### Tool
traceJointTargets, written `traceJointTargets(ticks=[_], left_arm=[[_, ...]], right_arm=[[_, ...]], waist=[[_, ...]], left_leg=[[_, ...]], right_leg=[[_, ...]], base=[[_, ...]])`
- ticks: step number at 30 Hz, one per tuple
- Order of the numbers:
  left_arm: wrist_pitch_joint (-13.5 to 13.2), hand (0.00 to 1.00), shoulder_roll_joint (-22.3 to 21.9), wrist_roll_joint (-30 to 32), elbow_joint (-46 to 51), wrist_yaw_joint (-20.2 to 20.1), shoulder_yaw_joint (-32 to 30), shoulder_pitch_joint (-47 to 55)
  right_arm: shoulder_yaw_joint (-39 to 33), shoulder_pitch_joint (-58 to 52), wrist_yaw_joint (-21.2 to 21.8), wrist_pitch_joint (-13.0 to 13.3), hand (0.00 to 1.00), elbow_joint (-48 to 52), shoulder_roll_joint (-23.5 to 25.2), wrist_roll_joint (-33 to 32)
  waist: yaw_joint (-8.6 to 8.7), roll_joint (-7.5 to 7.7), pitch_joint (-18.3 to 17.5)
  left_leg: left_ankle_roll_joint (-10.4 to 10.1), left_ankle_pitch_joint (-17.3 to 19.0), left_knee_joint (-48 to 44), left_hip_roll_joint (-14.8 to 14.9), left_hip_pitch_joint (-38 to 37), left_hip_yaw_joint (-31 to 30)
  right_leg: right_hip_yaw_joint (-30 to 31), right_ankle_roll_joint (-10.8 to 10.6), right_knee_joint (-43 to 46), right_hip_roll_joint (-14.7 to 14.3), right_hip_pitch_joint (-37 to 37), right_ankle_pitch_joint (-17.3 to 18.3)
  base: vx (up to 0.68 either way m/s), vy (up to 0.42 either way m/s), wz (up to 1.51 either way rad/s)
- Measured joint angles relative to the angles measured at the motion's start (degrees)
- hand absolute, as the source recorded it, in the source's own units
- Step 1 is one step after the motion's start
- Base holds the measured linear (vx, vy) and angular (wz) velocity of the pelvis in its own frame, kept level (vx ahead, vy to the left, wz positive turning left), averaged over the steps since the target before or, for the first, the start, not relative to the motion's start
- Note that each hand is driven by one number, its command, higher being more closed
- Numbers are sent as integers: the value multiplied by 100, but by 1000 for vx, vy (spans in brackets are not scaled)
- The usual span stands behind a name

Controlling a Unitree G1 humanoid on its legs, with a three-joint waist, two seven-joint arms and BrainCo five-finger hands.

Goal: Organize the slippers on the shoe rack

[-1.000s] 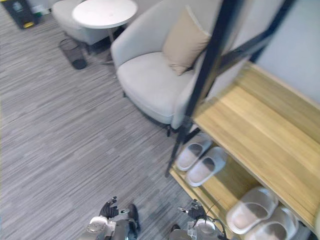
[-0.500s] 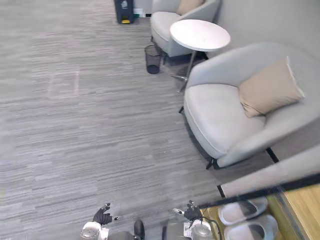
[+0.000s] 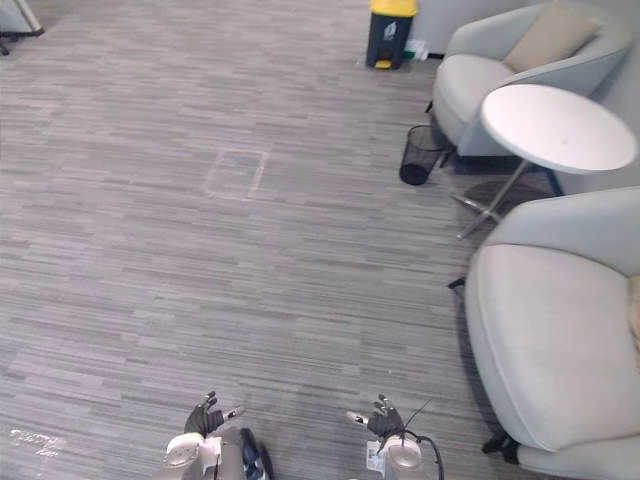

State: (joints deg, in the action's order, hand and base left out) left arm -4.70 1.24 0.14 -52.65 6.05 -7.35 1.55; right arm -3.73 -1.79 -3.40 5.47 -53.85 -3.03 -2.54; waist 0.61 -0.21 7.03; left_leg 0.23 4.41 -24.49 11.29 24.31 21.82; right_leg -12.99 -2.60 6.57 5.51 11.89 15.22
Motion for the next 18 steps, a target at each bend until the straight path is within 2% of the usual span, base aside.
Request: traceJointTargets(ticks=[1,3,5,6,7,8,9,10,12,13,14,16,17,18], left_arm=[[0,0,89,-48,-90,42,15,-119],[6,0,199,-80,-114,67,13,-126],[7,0,354,-142,-200,117,1,-67],[8,0,316,-144,-263,134,-8,-46],[7,0,247,-152,-271,141,-11,52],[9,0,241,-163,-275,127,62,193],[9,0,241,-172,-275,128,95,209],[17,0,272,-184,-280,130,206,236],[19,0,331,-195,-289,142,214,207],[19,0,323,-195,-302,141,214,201],[19,0,284,-195,-305,139,208,179],[17,0,206,-192,-309,137,199,73],[17,0,142,-190,-312,136,197,-30],[11,0,121,-173,-315,131,204,-105]], right_arm=[[-54,59,-1,-33,0,-204,56,-6],[-45,171,7,-31,0,-238,110,8],[-62,254,3,-12,0,-216,132,27],[-60,252,1,-4,0,-244,70,29],[-70,239,2,2,0,-355,52,34],[-81,181,2,-8,0,-357,24,40],[-80,132,2,-12,0,-351,35,39],[-63,-9,9,-21,0,-353,80,39],[-56,-20,30,-26,0,-324,71,40],[-57,-40,34,-21,0,-309,69,37],[-56,-17,31,13,0,-297,57,36],[-61,40,33,56,0,-248,19,36],[-60,47,31,68,0,-165,22,34],[-60,63,32,71,0,-153,25,34]], waist=[[44,210,-26],[-40,197,-20],[-55,299,-30],[-44,221,-46],[-57,120,-72],[-39,129,-87],[13,157,-76],[147,217,-75],[156,316,-13],[172,304,-8],[226,252,18],[265,177,37],[288,147,60],[334,162,58]], left_leg=[[182,-161,456,-432,-124,-77],[185,-159,542,-450,-133,-168],[285,4,479,-665,-356,-208],[278,186,434,-665,-493,-208],[202,402,537,-679,-808,-286],[106,541,785,-799,-1172,-415],[159,600,933,-868,-1367,-529],[188,677,1066,-981,-1613,-692],[155,790,1285,-1004,-2107,-829],[138,810,1358,-972,-2240,-861],[65,888,1461,-854,-2487,-948],[-76,1048,1547,-652,-2723,-1054],[-199,1163,1649,-548,-2925,-1144],[-325,1244,1829,-526,-3108,-1243]], right_leg=[[-22,-74,146,234,-207,-50],[94,-92,-104,145,-267,-93],[57,-201,-220,186,-168,-657],[96,-325,131,197,-205,-724],[185,-403,1194,253,-472,-769],[202,-660,2488,445,-911,-1034],[247,-720,3215,569,-1160,-1358],[441,-617,4251,624,-1600,-1340],[523,-99,5036,477,-2348,-457],[473,-11,4984,397,-2511,-299],[320,93,4567,206,-2835,-36],[117,98,3510,-58,-3224,20],[147,47,2493,-199,-3414,-190],[330,-45,1291,-251,-3378,-718]], base=[[540,254,79],[296,147,46],[240,93,36],[293,118,28],[341,166,27],[416,187,43],[442,112,79],[392,33,77],[377,-32,52],[434,-61,32],[438,-98,32],[555,-166,34],[624,-237,45],[441,-178,52]])
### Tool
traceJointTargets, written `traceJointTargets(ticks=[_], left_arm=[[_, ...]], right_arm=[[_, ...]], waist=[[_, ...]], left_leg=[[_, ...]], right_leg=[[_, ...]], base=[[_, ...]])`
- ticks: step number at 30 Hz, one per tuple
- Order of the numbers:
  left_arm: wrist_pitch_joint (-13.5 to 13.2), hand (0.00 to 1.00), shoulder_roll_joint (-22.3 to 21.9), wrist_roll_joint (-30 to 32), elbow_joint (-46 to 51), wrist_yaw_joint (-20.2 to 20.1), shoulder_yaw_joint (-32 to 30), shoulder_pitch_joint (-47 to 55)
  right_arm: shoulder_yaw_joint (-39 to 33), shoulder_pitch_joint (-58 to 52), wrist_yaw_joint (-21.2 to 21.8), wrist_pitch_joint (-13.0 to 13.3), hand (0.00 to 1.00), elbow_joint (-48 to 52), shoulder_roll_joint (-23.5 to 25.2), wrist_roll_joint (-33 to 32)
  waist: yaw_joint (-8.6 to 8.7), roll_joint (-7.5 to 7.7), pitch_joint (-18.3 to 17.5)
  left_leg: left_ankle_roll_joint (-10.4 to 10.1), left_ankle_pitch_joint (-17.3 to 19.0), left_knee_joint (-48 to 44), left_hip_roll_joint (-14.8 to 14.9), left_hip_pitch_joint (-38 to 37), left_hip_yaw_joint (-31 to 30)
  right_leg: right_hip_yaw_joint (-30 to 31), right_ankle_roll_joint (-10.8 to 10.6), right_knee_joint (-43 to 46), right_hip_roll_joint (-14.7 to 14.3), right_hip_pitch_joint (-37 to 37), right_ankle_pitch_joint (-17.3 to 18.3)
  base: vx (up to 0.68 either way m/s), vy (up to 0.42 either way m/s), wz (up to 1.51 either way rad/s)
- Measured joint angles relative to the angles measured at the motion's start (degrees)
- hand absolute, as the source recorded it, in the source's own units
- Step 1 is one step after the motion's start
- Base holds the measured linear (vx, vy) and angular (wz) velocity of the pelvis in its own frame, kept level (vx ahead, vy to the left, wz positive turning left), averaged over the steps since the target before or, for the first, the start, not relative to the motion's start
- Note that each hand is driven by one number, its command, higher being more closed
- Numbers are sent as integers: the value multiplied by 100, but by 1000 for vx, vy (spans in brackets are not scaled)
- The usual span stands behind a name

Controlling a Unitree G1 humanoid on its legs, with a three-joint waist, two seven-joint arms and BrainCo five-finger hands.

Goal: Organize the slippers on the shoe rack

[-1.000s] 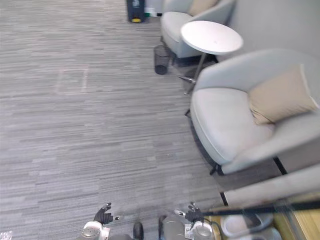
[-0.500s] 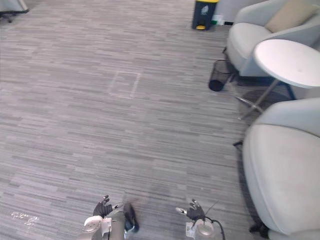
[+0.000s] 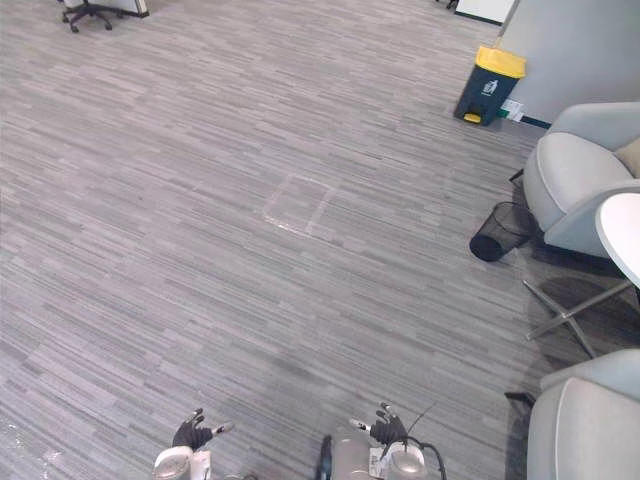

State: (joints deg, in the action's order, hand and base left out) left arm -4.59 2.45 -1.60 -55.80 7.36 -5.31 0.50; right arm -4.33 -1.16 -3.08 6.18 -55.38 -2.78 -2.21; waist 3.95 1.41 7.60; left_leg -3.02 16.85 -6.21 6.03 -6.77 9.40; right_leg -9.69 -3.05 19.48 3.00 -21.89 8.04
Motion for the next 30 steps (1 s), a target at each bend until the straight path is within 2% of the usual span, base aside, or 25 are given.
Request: traceJointTargets(ticks=[1,2,3,4,5,6,7,8,9,11,13,15,16,17,18,19,22,23,25,26,27,28,29,30], left_arm=[[-11,0,0,36,-5,-8,3,-30],[-10,0,-103,40,-106,-25,20,-89],[-17,0,-168,47,-109,-38,0,-134],[-11,0,-205,50,-105,-42,-50,-144],[-9,0,-265,79,-91,-47,-187,-122],[-8,0,-299,103,-76,-48,-284,-107],[-7,0,-378,147,36,-49,-482,-53],[-6,0,-426,151,243,-55,-593,46],[-6,0,-445,151,352,-61,-658,107],[0,0,-440,150,491,-53,-683,225],[6,0,-442,148,556,-51,-681,310],[1,0,-418,144,562,-48,-714,279],[-1,0,-402,144,548,-44,-645,242],[-9,0,-395,139,548,-43,-545,250],[-10,0,-332,138,515,-39,-463,237],[-12,0,-242,139,389,-20,-384,93],[-6,0,-100,137,221,-25,-355,-12],[-5,0,-100,132,205,-24,-356,91],[8,0,-92,117,157,-25,-273,186],[11,0,-71,86,124,-27,-137,199],[19,0,-55,81,86,-33,-131,200],[48,0,-47,48,4,-26,-130,208],[52,0,-55,29,4,-25,-130,206],[47,0,-62,29,5,-25,-130,203]], right_arm=[[-6,-16,8,-3,0,-6,4,-11],[-60,51,5,-16,0,-26,-37,0],[-149,130,1,-23,0,-36,-23,4],[-215,146,0,-31,0,-34,-4,4],[-245,137,0,-54,0,-10,-19,6],[-231,115,1,-75,0,14,-26,6],[-212,43,0,-96,0,80,-18,4],[-188,14,-4,-111,0,100,35,1],[-132,-12,-6,-114,0,148,73,0],[24,-19,-8,-122,0,276,170,-2],[30,-13,-8,-132,0,282,280,-8],[3,16,-9,-166,0,251,344,-10],[-20,66,-18,-167,0,219,321,-7],[-24,92,-27,-162,0,175,254,-1],[-31,131,-32,-160,0,78,247,1],[1,148,-25,-171,0,6,256,18],[-24,118,-26,-173,0,-91,271,116],[-122,122,-27,-169,0,-110,277,145],[-238,122,-30,-148,0,-189,263,223],[-239,70,-27,-155,0,-203,256,228],[-235,57,-23,-162,0,-205,261,228],[-232,60,-6,-153,0,-152,221,228],[-217,63,-4,-141,0,-99,163,229],[-210,54,-2,-140,0,-64,135,229]], waist=[[36,31,-10],[73,-99,-14],[15,-215,7],[10,-259,44],[9,-314,86],[31,-334,94],[32,-369,123],[-74,-363,126],[-123,-351,127],[-218,-322,132],[-305,-292,97],[-414,-265,110],[-413,-218,124],[-433,-229,79],[-451,-131,71],[-347,-46,-31],[-330,-22,-49],[-369,-10,-58],[-335,18,-73],[-294,45,-61],[-292,58,-54],[-269,49,-41],[-238,4,-9],[-232,-36,-4]], left_leg=[[-80,72,89,-31,-138,-81],[-14,176,138,83,-340,-245],[-92,50,-50,163,-344,-286],[-179,2,-270,210,-340,-330],[-295,-66,-936,285,-253,-394],[-377,-119,-1512,365,-86,-426],[-535,-396,-3234,575,499,-558],[-563,-449,-4625,800,991,-468],[-546,-444,-5316,940,1278,-313],[-361,-419,-5832,1177,1838,64],[-191,-308,-5550,1258,2301,419],[-86,-169,-4373,1053,2598,773],[-72,-347,-2960,616,2685,729],[-12,-1144,-1644,285,2638,597],[128,-1356,-1490,82,2543,628],[243,-1359,-1307,-136,2458,661],[527,-988,-1745,-176,2484,583],[540,-782,-1700,-203,2223,627],[511,-621,-1334,-350,1742,599],[500,-467,-1142,-463,1396,524],[511,-434,-1130,-490,1294,518],[551,-346,-996,-556,899,482],[568,-320,-769,-542,483,453],[568,-320,-645,-511,292,433]], right_leg=[[101,-25,-371,25,6,-545],[78,308,-114,-130,36,-674],[77,372,230,-181,-29,-331],[47,507,448,-198,1,-215],[-25,632,569,-218,237,54],[-41,632,515,-264,414,142],[-105,682,229,-362,961,268],[-84,774,-49,-478,1445,351],[-40,791,-216,-538,1756,414],[125,761,-588,-589,2311,522],[327,719,-957,-552,2728,553],[484,695,-1208,-332,3066,550],[529,614,-1244,-71,3216,598],[596,456,-1291,70,3307,687],[716,371,-1352,242,3411,739],[722,251,-1401,405,3352,486],[924,-58,-1127,421,3389,-66],[1102,-166,-360,425,3157,-173],[1232,-637,1165,472,2566,-566],[1320,-950,2456,501,2049,-630],[1336,-931,2870,519,1883,-524],[1205,-534,3786,520,1380,-132],[927,-132,4016,487,1084,223],[769,-9,3944,455,971,379]], base=[[620,-255,49],[660,-240,22],[791,-295,8],[681,-231,-2],[413,-145,9],[634,-174,23],[567,-114,10],[766,-130,-4],[512,-49,-32],[481,12,-33],[487,79,-42],[495,188,-44],[587,321,-39],[609,323,-36],[535,255,0],[428,189,30],[493,257,25],[549,258,-9],[492,209,8],[340,107,26],[400,79,23],[379,25,13],[377,7,15],[466,-51,21]])
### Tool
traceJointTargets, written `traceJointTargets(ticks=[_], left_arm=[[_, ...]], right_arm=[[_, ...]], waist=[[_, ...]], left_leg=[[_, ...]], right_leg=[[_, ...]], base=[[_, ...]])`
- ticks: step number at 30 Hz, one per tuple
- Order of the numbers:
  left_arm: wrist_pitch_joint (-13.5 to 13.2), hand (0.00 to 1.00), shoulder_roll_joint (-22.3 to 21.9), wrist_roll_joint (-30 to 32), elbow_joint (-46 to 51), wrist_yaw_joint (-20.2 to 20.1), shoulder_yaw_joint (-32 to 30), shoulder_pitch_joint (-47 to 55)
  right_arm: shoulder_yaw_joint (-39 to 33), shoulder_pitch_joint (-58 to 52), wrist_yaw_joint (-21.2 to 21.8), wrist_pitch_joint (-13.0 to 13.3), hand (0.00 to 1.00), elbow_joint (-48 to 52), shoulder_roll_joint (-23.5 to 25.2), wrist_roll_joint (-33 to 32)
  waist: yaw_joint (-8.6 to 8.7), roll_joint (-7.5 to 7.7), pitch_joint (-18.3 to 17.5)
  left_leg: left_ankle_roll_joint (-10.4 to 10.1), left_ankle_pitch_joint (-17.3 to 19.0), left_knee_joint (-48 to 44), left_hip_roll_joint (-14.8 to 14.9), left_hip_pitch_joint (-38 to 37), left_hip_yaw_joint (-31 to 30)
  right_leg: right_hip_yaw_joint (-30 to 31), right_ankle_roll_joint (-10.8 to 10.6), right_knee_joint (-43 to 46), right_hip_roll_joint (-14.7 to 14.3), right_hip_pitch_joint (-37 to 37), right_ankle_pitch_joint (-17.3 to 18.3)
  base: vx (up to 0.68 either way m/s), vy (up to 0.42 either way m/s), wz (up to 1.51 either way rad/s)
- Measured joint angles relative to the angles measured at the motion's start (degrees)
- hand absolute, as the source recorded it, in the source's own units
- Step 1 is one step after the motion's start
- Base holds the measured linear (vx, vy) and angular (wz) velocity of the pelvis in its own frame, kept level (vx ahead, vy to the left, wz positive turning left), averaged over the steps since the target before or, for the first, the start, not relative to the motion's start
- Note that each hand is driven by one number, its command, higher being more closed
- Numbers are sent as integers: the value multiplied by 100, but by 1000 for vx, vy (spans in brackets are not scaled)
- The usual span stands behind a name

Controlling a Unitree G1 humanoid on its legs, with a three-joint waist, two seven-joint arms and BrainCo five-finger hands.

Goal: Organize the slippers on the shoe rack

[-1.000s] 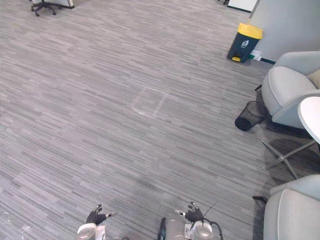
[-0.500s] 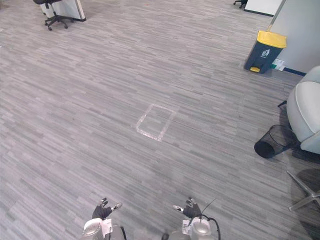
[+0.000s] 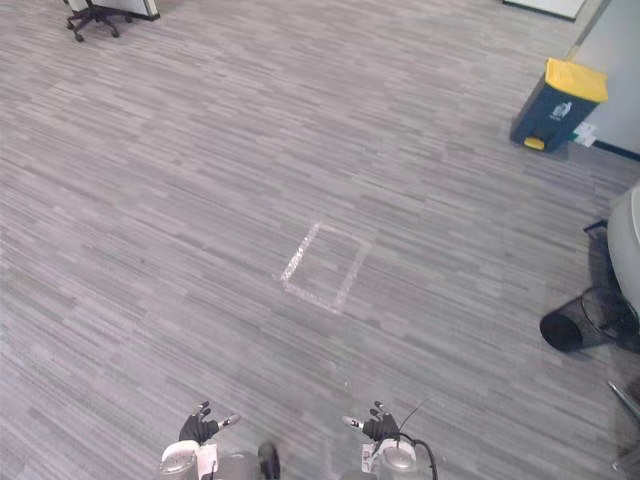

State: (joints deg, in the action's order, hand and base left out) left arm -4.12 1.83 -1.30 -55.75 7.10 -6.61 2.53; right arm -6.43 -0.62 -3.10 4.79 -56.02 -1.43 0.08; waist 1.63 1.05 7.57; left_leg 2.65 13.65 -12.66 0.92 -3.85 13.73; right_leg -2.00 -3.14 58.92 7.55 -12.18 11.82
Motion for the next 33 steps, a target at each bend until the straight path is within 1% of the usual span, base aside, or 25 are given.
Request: traceJointTargets(ticks=[1,3,4,5,6,7,9,10,11,13,15,17,19,21,22,23,24,25,27,28,29,30,31,32,33], left_arm=[[-11,0,-1,-1,5,1,-17,-19],[-21,0,-6,0,9,2,-22,-76],[-21,0,-1,2,4,-3,-12,-120],[-23,0,28,6,-19,-5,95,-119],[-17,0,18,7,-57,-6,128,-118],[-25,0,-135,38,-173,-72,171,-115],[-23,0,-217,128,-203,-121,133,-108],[-20,0,-259,134,-202,-128,88,-127],[-18,0,-302,145,-136,-133,65,-135],[-28,0,-459,208,128,-180,-176,-79],[-17,0,-483,228,241,-199,-356,7],[-18,0,-469,230,348,-198,-371,176],[-23,0,-442,227,351,-200,-368,150],[-37,0,-391,229,313,-207,-282,95],[-57,0,-360,229,281,-211,-112,70],[-65,0,-300,228,221,-213,-8,28],[-60,0,-264,228,183,-207,21,1],[-70,0,-180,228,76,-189,43,-15],[-48,0,-23,227,-18,-217,117,-51],[-62,0,31,223,-34,-223,84,-54],[-71,0,13,224,-56,-218,104,-16],[-67,0,-29,221,-53,-217,124,7],[-44,0,102,219,-136,-217,165,-3],[-25,0,190,209,-254,-213,255,-1],[-8,0,246,187,-330,-206,362,-57]], right_arm=[[1,1,2,5,0,63,-16,0],[-1,19,12,44,0,126,-16,-1],[2,61,21,37,0,95,0,-2],[15,-48,30,31,0,31,-9,0],[14,-69,35,27,0,-5,-50,-5],[-22,-26,19,20,0,-1,-173,-2],[-65,12,13,2,0,0,-213,-10],[-76,6,8,-5,0,31,-196,-9],[-29,-59,15,-33,0,89,-163,-5],[32,-201,20,-34,0,272,-133,-9],[81,-218,21,-33,0,339,-25,-20],[94,-215,21,-31,0,341,61,-22],[70,-196,27,-41,0,224,76,-27],[-80,-167,19,-29,0,181,92,-38],[-181,-163,10,-30,0,59,39,-42],[-185,-160,-3,-63,0,-52,17,-45],[-169,-159,-2,-68,0,-69,8,-40],[-120,-122,7,-83,0,-164,8,-11],[-134,-105,15,-82,0,-228,41,-5],[-156,-75,23,-80,0,-249,55,-5],[-191,-107,24,-80,0,-338,24,-3],[-198,-148,28,-78,0,-349,-55,0],[-127,-110,42,-71,0,-350,-37,-2],[-135,-26,70,-55,0,-348,-33,-4],[-140,29,76,-80,0,-350,-45,-5]], waist=[[33,-85,26],[141,-114,19],[157,-23,8],[186,111,-45],[215,79,-52],[186,-161,-154],[220,-279,-97],[250,-328,-64],[265,-333,-62],[210,-322,-54],[103,-320,-51],[76,-297,-62],[-34,-284,-63],[-40,-221,-57],[-46,-204,-63],[-73,-125,-128],[-31,-110,-146],[-16,-105,-177],[-60,-34,-166],[-97,-18,-143],[-82,-5,-308],[-95,-105,-313],[-85,74,-227],[-56,68,-146],[-38,98,-110]], left_leg=[[-3,3,216,88,-330,-29],[-260,162,453,289,-568,-127],[-419,257,580,314,-679,-169],[-568,350,725,225,-841,-236],[-614,389,780,241,-938,-277],[-645,324,798,441,-1022,-337],[-771,239,490,550,-1024,-372],[-868,185,95,626,-989,-385],[-1004,10,-1084,779,-613,-509],[-1077,-496,-3392,1126,286,-562],[-805,-323,-4581,1497,868,-145],[-655,-37,-4537,1568,1240,163],[-601,228,-3704,1477,1538,405],[-702,141,-2023,1079,1910,215],[-763,-661,-1110,785,1941,-166],[-733,-516,-925,578,1748,-17],[-777,-479,-861,558,1723,28],[-736,-402,-973,566,1708,-3],[-587,-247,-1783,611,1840,-136],[-523,-193,-2327,616,2065,-65],[-483,-106,-1269,353,1746,-270],[-314,-142,-903,361,1578,-284],[-197,-75,-740,198,1156,41],[-132,32,-611,159,856,190],[-114,48,-468,143,585,318]], right_leg=[[-284,120,-429,-103,-259,259],[-549,142,-1548,-280,-640,324],[-576,66,-2689,-302,-773,61],[-543,119,-3708,-283,-791,-698],[-547,226,-3708,-313,-756,-944],[-544,334,-3563,-535,-773,-718],[-617,453,-3323,-589,-718,-434],[-680,522,-3358,-629,-537,-343],[-736,543,-3591,-679,-118,-231],[-686,650,-4105,-802,576,-127],[-374,750,-4345,-964,1095,82],[-18,716,-4539,-953,1455,190],[336,642,-4699,-807,1712,209],[671,299,-4766,-473,1870,355],[882,90,-4837,-308,1907,501],[1042,19,-4959,-145,2001,491],[1046,45,-5022,-136,2009,417],[1147,92,-5110,-306,1929,104],[1348,166,-4988,-272,1978,-214],[1520,112,-4689,-257,1961,-278],[1571,2,-4138,-258,1689,-233],[1559,-156,-3708,-313,1524,-176],[1622,-825,-2437,-142,1029,-207],[1422,-925,-1431,-93,547,-260],[1093,-602,-957,-35,275,-42]], base=[[387,-77,30],[373,-129,39],[477,-229,37],[414,-202,33],[518,-214,-4],[551,-214,-20],[486,-191,-17],[524,-171,10],[618,-189,16],[508,-96,-5],[448,9,-60],[378,95,-77],[407,204,-102],[420,310,-96],[309,261,-76],[319,231,-54],[379,192,-45],[454,174,-49],[431,224,-66],[253,225,-69],[145,178,-75],[152,178,-92],[213,190,-91],[310,187,-84],[319,146,-49]])
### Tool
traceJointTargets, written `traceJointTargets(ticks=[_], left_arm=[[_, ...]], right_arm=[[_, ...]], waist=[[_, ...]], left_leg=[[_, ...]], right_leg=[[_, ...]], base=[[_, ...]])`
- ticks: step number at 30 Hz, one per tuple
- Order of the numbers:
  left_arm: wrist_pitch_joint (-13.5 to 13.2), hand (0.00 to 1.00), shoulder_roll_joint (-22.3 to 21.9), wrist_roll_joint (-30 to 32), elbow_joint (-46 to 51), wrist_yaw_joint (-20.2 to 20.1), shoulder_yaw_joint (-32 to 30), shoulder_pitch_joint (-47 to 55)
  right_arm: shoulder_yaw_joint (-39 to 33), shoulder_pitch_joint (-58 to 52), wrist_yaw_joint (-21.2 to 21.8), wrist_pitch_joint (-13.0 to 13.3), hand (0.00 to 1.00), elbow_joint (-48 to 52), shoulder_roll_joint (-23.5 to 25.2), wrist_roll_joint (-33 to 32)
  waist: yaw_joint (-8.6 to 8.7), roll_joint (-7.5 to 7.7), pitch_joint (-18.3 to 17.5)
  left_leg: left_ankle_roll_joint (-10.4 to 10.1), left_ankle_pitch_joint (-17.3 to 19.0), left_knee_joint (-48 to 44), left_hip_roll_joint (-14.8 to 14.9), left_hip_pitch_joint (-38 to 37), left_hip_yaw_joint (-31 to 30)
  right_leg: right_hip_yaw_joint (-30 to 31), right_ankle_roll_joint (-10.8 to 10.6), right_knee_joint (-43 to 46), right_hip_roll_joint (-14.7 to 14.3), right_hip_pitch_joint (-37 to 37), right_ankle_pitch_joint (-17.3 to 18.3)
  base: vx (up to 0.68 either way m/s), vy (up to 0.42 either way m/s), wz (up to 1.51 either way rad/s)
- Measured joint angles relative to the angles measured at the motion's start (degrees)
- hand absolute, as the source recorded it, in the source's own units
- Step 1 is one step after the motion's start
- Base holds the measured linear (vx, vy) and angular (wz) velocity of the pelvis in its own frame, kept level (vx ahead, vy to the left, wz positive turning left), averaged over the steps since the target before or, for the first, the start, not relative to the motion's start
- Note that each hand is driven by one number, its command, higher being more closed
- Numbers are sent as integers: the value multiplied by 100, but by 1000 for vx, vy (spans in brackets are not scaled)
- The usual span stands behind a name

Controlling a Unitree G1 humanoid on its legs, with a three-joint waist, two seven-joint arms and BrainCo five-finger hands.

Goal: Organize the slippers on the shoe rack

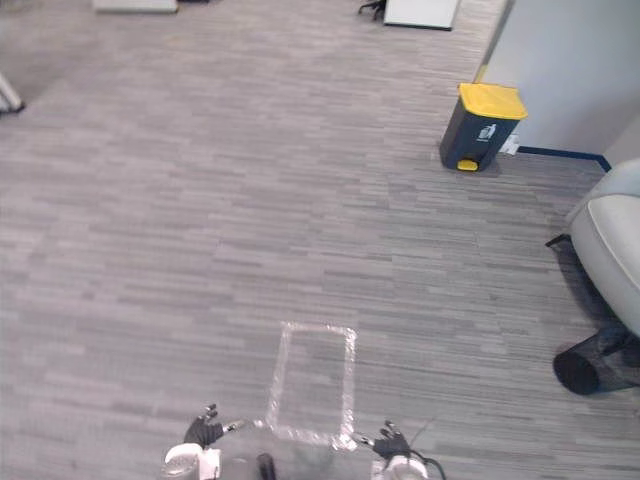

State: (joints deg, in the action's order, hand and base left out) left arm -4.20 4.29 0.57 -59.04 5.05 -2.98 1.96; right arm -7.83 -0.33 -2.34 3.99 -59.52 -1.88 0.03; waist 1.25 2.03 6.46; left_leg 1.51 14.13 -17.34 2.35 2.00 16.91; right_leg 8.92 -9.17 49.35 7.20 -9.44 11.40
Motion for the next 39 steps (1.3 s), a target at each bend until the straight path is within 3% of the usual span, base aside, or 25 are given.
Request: traceJointTargets(ticks=[1,2,3,5,6,8,9,10,11,12,14,15,18,22,24,25,26,27,28,30,33,36,37,38,39], left_arm=[[5,0,9,-11,-22,1,26,-5],[9,0,10,-57,-24,4,65,18],[8,0,8,-65,-23,5,68,16],[9,0,-1,-63,-22,5,103,-24],[9,0,5,-61,-24,2,212,-61],[7,0,0,-56,-26,-20,252,-34],[19,0,-104,-33,-91,-25,212,-17],[17,0,-193,11,-120,-34,180,-19],[17,0,-199,16,-120,-38,181,-19],[14,0,-350,54,-114,-38,154,-49],[21,0,-405,101,-38,-42,-88,-53],[13,0,-425,149,142,-51,-188,43],[11,0,-471,162,329,-55,-273,85],[-19,0,-541,166,401,-56,-271,41],[-37,0,-550,166,360,-55,-247,-14],[-56,0,-550,163,312,-49,-195,-24],[-55,0,-561,161,242,-49,-62,-34],[-47,0,-554,162,156,-59,7,-86],[-46,0,-530,161,106,-60,12,-121],[-44,0,-357,160,27,-46,9,-195],[-25,0,-265,162,-35,-49,58,-189],[-6,0,-273,162,-64,-50,75,-251],[-2,0,-268,160,-76,-46,90,-250],[5,0,-189,159,-76,-47,252,-247],[19,0,-143,159,-84,-55,389,-261]], right_arm=[[4,-4,0,1,0,0,-8,0],[41,-45,4,10,0,4,-55,0],[122,43,-8,15,0,8,-60,2],[150,72,-5,17,0,14,-78,3],[158,115,-9,17,0,17,-92,5],[173,62,-21,19,0,22,-72,2],[134,47,-16,45,0,63,-131,3],[136,58,-35,49,0,141,-214,7],[136,56,-35,49,0,141,-217,7],[113,33,-33,44,0,217,-271,6],[130,-43,-45,1,0,255,-216,2],[137,-99,-63,1,0,295,-184,-1],[139,-168,-112,-6,0,459,-84,-4],[123,-187,-117,-6,0,470,-43,-13],[122,-185,-117,-4,0,464,-40,-14],[118,-198,-117,-2,0,425,-48,-13],[126,-183,-115,5,0,384,-113,-10],[119,-162,-119,0,0,326,-149,-10],[117,-161,-117,-4,0,316,-143,-11],[125,-204,-111,4,0,217,-14,-6],[129,-240,-106,-7,0,192,25,-11],[131,-208,-104,-6,0,214,-13,-12],[147,-174,-104,-5,0,211,-30,-11],[198,-127,-103,-4,0,202,-37,-11],[199,-120,-104,-4,0,196,-52,-9]], waist=[[8,-7,18],[11,-59,60],[9,-69,68],[28,-95,84],[56,-122,105],[94,-40,90],[141,-99,97],[137,-306,93],[137,-321,91],[174,-485,121],[171,-505,135],[138,-482,151],[101,-402,181],[7,-329,199],[-38,-321,205],[-42,-331,200],[-49,-456,141],[-42,-476,133],[-29,-427,128],[-61,-131,106],[-46,-26,53],[-36,-66,96],[-57,-101,112],[-60,-99,108],[-31,-103,113]], left_leg=[[0,0,78,0,-103,34],[-4,-3,438,30,-530,170],[-5,-4,688,68,-822,352],[-12,-8,895,119,-1024,613],[-17,-10,1018,128,-1127,717],[-163,-9,1140,-48,-1359,775],[-406,139,1106,-92,-1556,702],[-421,137,1024,40,-1607,699],[-424,135,1011,48,-1605,693],[-475,142,283,228,-1433,688],[-683,-122,-1696,709,-797,632],[-650,-96,-2754,1050,-513,549],[-524,34,-3685,1322,-75,485],[-504,349,-2686,1150,609,88],[-560,342,-1639,787,710,-618],[-692,216,-650,420,723,-1602],[-876,-324,20,311,701,-2293],[-732,-566,-23,285,661,-2185],[-716,-553,-9,247,622,-2110],[-519,-475,152,107,428,-1483],[-350,-378,309,33,221,-852],[-288,-341,430,80,23,-243],[-273,-350,483,143,-21,0],[-261,-359,549,171,-46,322],[-261,-358,579,177,-77,530]], right_leg=[[-149,88,87,14,-73,73],[-814,487,87,28,-304,379],[-1342,702,-287,-42,-495,548],[-2089,811,-1105,-135,-781,546],[-2505,953,-1848,-246,-925,335],[-2639,1259,-3072,-473,-848,-652],[-2486,1616,-3032,-549,-819,-1004],[-2442,1611,-3016,-665,-758,-925],[-2443,1608,-3023,-668,-749,-909],[-2371,1556,-3213,-779,-528,-776],[-2140,1599,-3630,-1008,-20,-741],[-1986,1681,-3785,-1132,294,-667],[-1541,1711,-3783,-1258,665,-465],[-342,1543,-3924,-1191,1105,-431],[111,1395,-3945,-1096,1149,-403],[462,1228,-3965,-1037,1132,-370],[743,1042,-3965,-1092,1056,-310],[924,937,-3964,-1069,1072,-267],[954,882,-3970,-1007,1078,-269],[1095,724,-4002,-738,1013,-301],[1421,527,-4043,-599,871,-404],[1179,438,-3843,-590,587,-474],[740,434,-3775,-542,478,-508],[-564,466,-3668,-351,236,-524],[-1753,729,-3731,-149,205,-491]], base=[[345,119,-49],[351,102,-56],[406,105,-65],[331,56,-54],[362,17,-47],[396,-10,-38],[406,-16,-42],[397,-25,-33],[376,-33,-34],[312,-69,-22],[503,-80,-52],[427,-42,-74],[309,38,-94],[271,157,-138],[203,266,-145],[145,349,-142],[177,460,-155],[113,325,-98],[149,350,-78],[159,325,-108],[89,240,-108],[45,148,-103],[15,44,-111],[7,2,-138],[7,-27,-115]])
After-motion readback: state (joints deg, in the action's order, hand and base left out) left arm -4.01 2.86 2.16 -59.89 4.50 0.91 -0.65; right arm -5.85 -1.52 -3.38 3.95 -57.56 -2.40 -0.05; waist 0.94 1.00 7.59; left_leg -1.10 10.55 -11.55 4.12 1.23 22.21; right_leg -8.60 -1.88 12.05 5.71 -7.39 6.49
